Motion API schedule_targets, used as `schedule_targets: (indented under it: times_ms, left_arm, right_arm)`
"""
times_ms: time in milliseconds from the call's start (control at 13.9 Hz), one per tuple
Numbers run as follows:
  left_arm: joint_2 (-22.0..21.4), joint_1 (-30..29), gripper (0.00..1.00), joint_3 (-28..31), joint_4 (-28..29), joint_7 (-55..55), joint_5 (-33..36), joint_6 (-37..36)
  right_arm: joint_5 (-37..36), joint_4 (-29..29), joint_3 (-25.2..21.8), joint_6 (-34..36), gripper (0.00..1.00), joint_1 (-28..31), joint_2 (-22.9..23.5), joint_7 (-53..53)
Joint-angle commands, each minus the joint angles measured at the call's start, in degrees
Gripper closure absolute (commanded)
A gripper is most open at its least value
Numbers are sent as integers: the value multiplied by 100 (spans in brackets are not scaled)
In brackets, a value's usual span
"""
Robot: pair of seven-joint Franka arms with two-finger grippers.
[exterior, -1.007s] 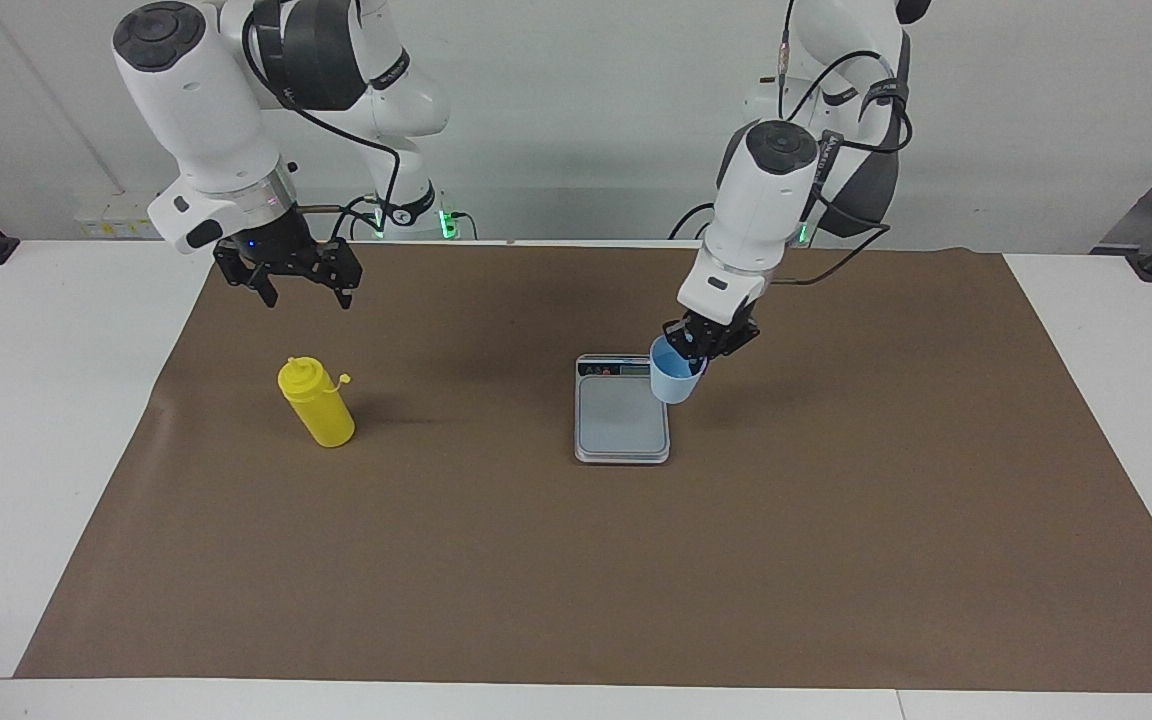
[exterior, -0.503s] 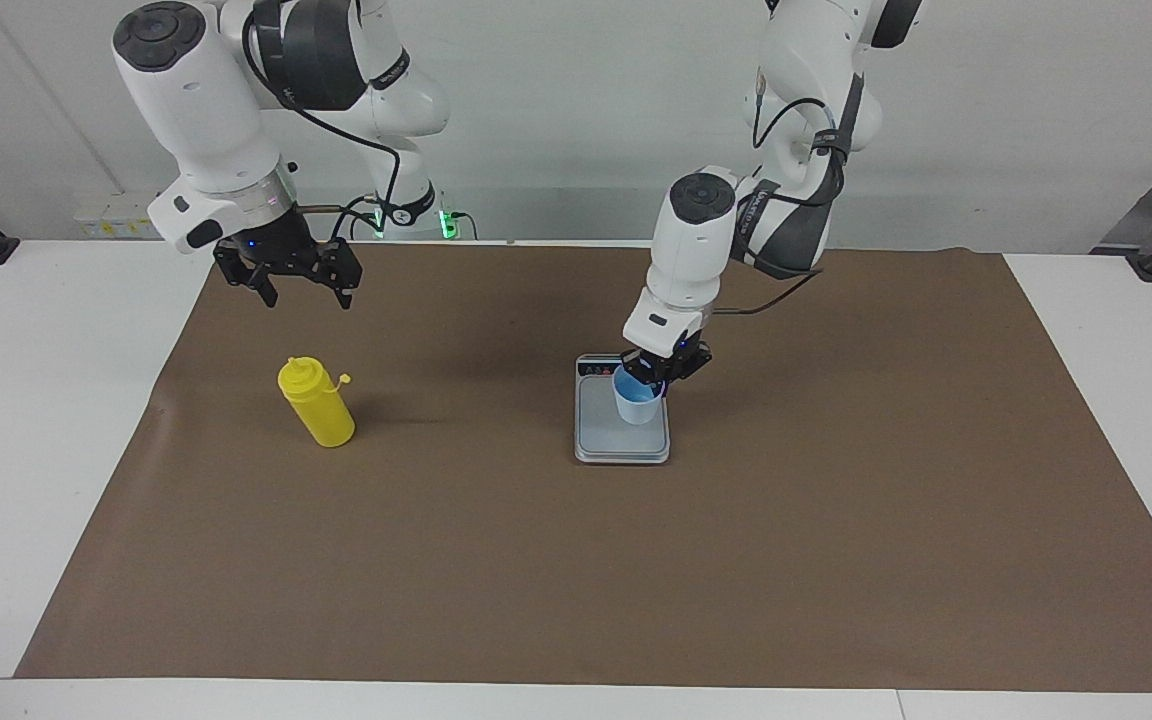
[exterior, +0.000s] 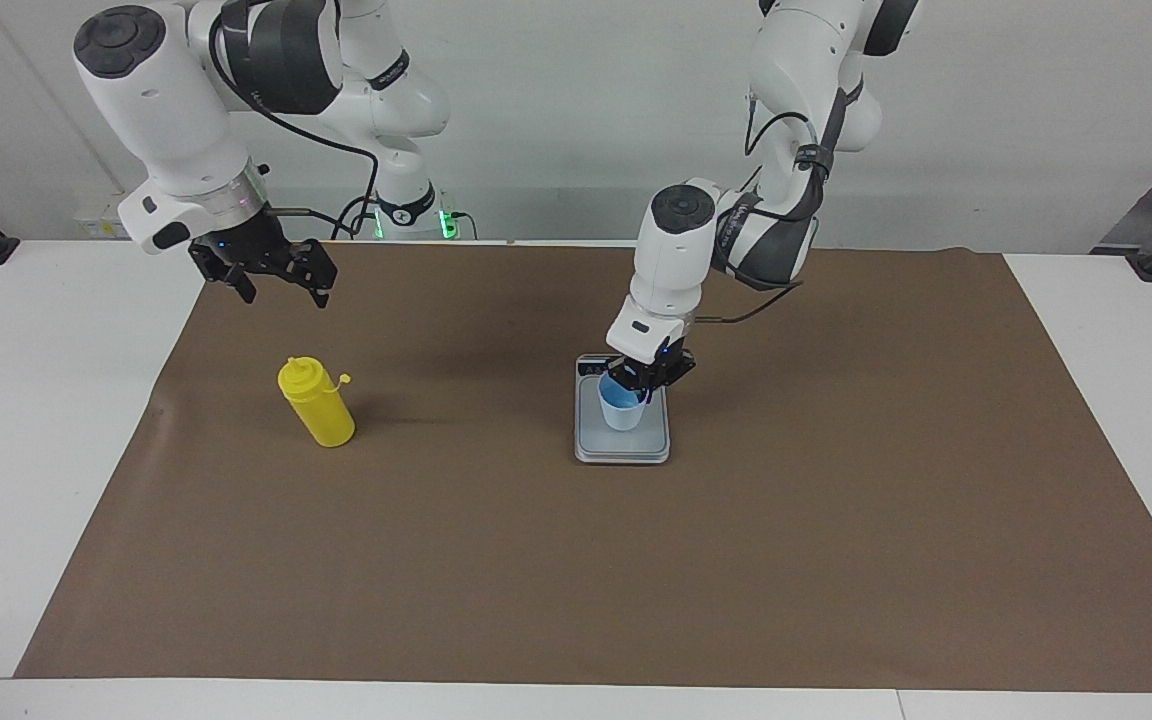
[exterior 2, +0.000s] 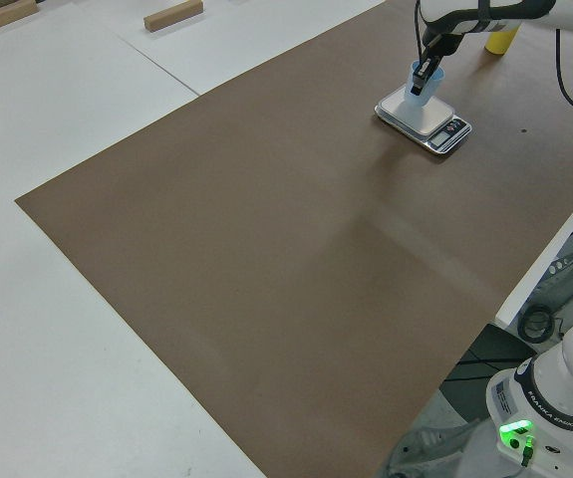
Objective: Pour seasoning into cup on scale with both arms
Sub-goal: 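Carry the blue cup with the left gripper onto the scale, then release the cup and withdraw the left gripper while the right gripper opens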
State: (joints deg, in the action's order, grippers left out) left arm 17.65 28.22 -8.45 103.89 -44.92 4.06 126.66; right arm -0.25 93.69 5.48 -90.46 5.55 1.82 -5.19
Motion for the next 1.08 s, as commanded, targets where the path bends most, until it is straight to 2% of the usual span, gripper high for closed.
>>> schedule_targets:
  times_ms: [0,72,144,216,288,575,719,1007]
  left_arm:
    - [-7,105,100,89,140,-149,182,244]
    - [-7,105,100,89,132,-140,182,245]
    - [-7,105,69,89,131,-140,182,236]
    - [-7,105,19,98,123,-140,191,219]
    - [-15,105,0,98,79,-140,296,149]
    - [-375,-87,0,177,-140,61,358,-439]
    - [-664,-438,0,168,-167,473,349,-721]
    - [-1017,-1053,0,159,-211,1387,297,-1222]
  right_arm:
    - [104,132,-3,-7,0,113,-146,115]
    - [104,150,-3,-77,0,113,-146,45]
    - [104,141,-3,-234,0,113,-138,-147]
    - [104,141,-3,-392,0,113,-120,-550]
    - [121,133,5,-463,0,130,-77,-1137]
    - [420,10,-3,-605,0,428,291,-2099]
    - [919,-437,-12,-369,0,840,844,-2135]
    - [921,-780,-21,-447,0,982,1513,-2759]
